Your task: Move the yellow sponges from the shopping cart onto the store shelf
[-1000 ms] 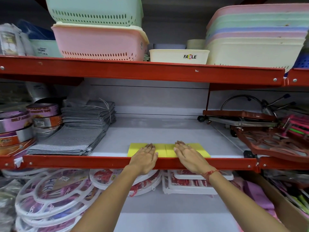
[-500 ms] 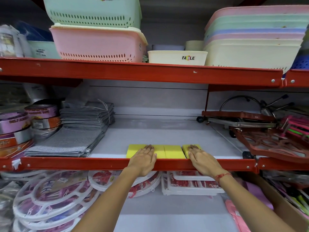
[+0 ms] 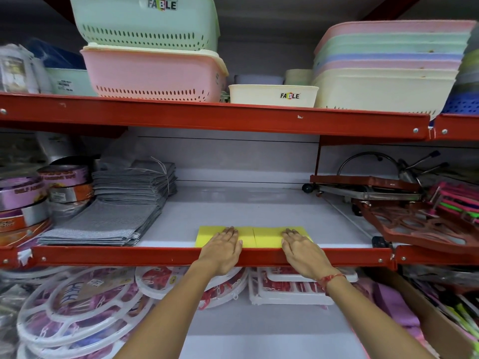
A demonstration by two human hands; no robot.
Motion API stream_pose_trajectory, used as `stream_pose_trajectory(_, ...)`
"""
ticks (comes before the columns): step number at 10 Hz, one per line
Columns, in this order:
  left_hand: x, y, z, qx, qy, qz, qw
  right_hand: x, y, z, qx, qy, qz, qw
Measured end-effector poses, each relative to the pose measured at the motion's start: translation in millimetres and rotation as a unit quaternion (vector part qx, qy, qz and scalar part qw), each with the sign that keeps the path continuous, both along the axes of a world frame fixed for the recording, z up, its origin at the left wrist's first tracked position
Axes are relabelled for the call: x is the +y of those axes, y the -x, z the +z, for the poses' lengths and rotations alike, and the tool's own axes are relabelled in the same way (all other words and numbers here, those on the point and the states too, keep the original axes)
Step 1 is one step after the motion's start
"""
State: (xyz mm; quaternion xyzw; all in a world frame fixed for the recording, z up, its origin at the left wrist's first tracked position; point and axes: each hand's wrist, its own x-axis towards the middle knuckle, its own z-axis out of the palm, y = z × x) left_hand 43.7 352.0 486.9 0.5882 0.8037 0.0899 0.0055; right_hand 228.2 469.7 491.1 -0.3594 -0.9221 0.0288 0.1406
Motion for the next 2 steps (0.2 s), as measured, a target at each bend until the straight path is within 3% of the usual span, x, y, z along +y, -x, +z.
stream_pose_trajectory(2, -6.7, -4.0, 5.8, -0.037, -0.038, -0.009, 0.999, -10.4, 6.1, 6.5, 0.024, 0.034, 0.033, 0.999)
